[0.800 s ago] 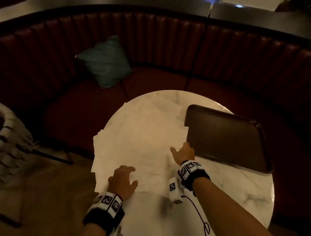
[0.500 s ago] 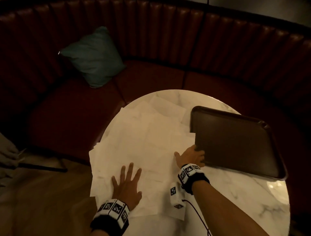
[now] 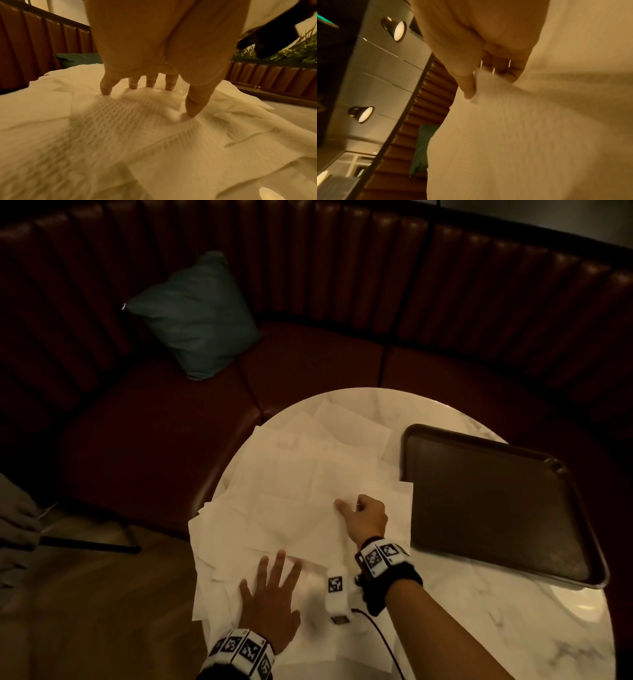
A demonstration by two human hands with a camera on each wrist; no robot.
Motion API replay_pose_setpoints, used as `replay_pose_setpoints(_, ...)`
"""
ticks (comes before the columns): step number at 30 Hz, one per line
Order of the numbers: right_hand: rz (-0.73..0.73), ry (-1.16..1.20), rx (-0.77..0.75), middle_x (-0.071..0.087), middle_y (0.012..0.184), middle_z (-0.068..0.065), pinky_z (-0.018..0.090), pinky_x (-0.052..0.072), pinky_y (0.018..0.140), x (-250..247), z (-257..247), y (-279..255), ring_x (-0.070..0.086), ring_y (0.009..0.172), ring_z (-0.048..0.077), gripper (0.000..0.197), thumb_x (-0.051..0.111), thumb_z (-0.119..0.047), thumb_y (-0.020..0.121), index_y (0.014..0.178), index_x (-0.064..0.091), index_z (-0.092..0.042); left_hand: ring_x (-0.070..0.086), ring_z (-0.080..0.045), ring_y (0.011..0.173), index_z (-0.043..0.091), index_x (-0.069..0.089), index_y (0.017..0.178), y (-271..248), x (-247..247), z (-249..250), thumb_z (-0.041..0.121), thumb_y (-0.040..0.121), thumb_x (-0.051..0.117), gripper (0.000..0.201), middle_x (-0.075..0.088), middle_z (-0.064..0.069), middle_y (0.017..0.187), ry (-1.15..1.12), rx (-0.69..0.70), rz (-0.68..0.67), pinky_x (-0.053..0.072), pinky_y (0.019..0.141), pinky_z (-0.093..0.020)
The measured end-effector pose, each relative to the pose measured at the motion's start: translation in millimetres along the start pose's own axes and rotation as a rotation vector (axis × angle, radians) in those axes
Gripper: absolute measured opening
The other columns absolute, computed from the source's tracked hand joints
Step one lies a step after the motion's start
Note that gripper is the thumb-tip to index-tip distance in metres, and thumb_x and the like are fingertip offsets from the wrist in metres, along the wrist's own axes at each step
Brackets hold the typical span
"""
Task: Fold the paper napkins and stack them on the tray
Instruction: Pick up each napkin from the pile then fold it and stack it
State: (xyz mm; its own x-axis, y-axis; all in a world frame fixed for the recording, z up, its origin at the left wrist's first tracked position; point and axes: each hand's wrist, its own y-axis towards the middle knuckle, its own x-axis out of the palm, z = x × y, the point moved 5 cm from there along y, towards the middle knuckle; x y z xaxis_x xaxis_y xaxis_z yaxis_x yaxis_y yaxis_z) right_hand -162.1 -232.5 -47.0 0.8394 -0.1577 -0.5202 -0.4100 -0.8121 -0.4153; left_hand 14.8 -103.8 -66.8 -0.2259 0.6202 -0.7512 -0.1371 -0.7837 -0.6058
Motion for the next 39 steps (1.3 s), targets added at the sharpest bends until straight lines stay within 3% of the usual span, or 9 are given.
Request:
replay_pose_setpoints(2,-0.001,-0.023,-0.112,0.046,0.061,0.001,0.027,0.034,0.053,-19,-2,-7,0.043,0.062,0.022,0.039,0.072,-0.030,0.079,0.060,0.044,-0.011,-0.011,-0.022,0.144,0.036,0.007,0.146,-2,-7,2,0.039,0.090,0.047,0.069,-0.019,0.004,0.155,-0.085,-0.018,0.049,0.007,0.114,-0.054)
replay_pose_setpoints(6,-0.110,0.030,-0.217,0.070,0.093,0.000,0.035,0.055,0.080,-61,0,-23,0.065,0.087,0.018,0.015,0.068,-0.029,0.084,0.091,0.065,-0.016,0.036,-0.021,0.131,0.029,0.050,0.121,-14,-39,9,0.022,0.081,0.062,0.042,0.033,-0.002,0.138,-0.439,-0.072,0.387,0.026,0.110,-0.042)
replay_pose_setpoints(10,-0.218,0.332,-0.206,0.070,0.100,0.004,0.027,0.056,0.071,-118,1,-58,0.068,0.086,0.013,0.012,0.059,-0.014,0.090,0.101,0.064,-0.016,0.058,-0.021,0.099,0.022,0.052,0.112,-32,-63,44,0.023,0.076,0.072,0.041,0.060,-0.005,0.103,-0.947,-0.081,0.501,0.043,0.085,-0.029)
replay_pose_setpoints(16,-0.358,0.519,-0.061,0.069,0.098,0.007,0.033,0.053,0.067,-205,29,-99,0.066,0.086,0.022,0.019,0.059,-0.021,0.087,0.105,0.060,-0.016,0.036,-0.020,0.133,0.038,0.022,0.142,-48,-57,117,0.044,0.074,0.071,0.083,0.038,-0.010,0.143,-1.277,0.061,0.250,0.033,0.104,-0.035)
replay_pose_setpoints(19,-0.348,0.575,0.001,0.069,0.097,0.009,0.035,0.051,0.064,-248,48,-112,0.065,0.081,0.023,0.024,0.059,-0.020,0.086,0.108,0.056,-0.012,0.056,-0.024,0.117,0.051,0.014,0.139,-66,-52,156,0.055,0.052,0.081,0.110,0.058,-0.009,0.127,-1.364,0.237,-0.025,0.042,0.100,-0.046)
replay_pose_setpoints(23,-0.417,0.603,-0.067,0.074,0.098,0.007,0.032,0.058,0.071,-283,65,-132,0.070,0.087,0.021,0.021,0.051,-0.015,0.090,0.107,0.063,-0.010,0.065,-0.031,0.103,0.048,0.037,0.126,-96,-50,206,0.031,0.064,0.081,0.078,0.069,-0.012,0.110,-1.482,0.397,-0.187,0.053,0.087,-0.047)
replay_pose_setpoints(30,-0.168,0.534,-0.287,0.073,0.097,0.015,0.040,0.060,0.065,-340,92,-147,0.072,0.082,0.030,0.041,0.061,-0.010,0.086,0.116,0.045,-0.031,0.065,-0.026,0.095,0.017,0.071,0.089,-115,-55,230,0.014,0.064,0.070,0.025,0.066,-0.014,0.108,-1.448,0.432,0.067,0.054,0.085,-0.041)
replay_pose_setpoints(35,-0.064,0.510,-0.419,0.073,0.095,0.014,0.037,0.060,0.066,-359,96,-160,0.071,0.085,0.032,0.032,0.064,-0.008,0.083,0.112,0.058,-0.019,0.066,-0.029,0.098,0.013,0.064,0.104,-129,-56,240,0.008,0.052,0.078,0.054,0.068,-0.013,0.108,-1.387,0.458,0.059,0.054,0.086,-0.047)
replay_pose_setpoints(39,-0.147,0.407,-0.410,0.064,0.095,0.033,0.053,0.056,0.078,-365,99,-168,0.061,0.086,0.049,0.037,0.078,-0.026,0.062,0.097,0.072,-0.021,0.066,-0.030,0.097,0.014,0.067,0.099,-132,-61,241,0.013,0.049,0.083,0.053,0.068,-0.012,0.104,-1.236,0.456,0.149,0.055,0.084,-0.047)
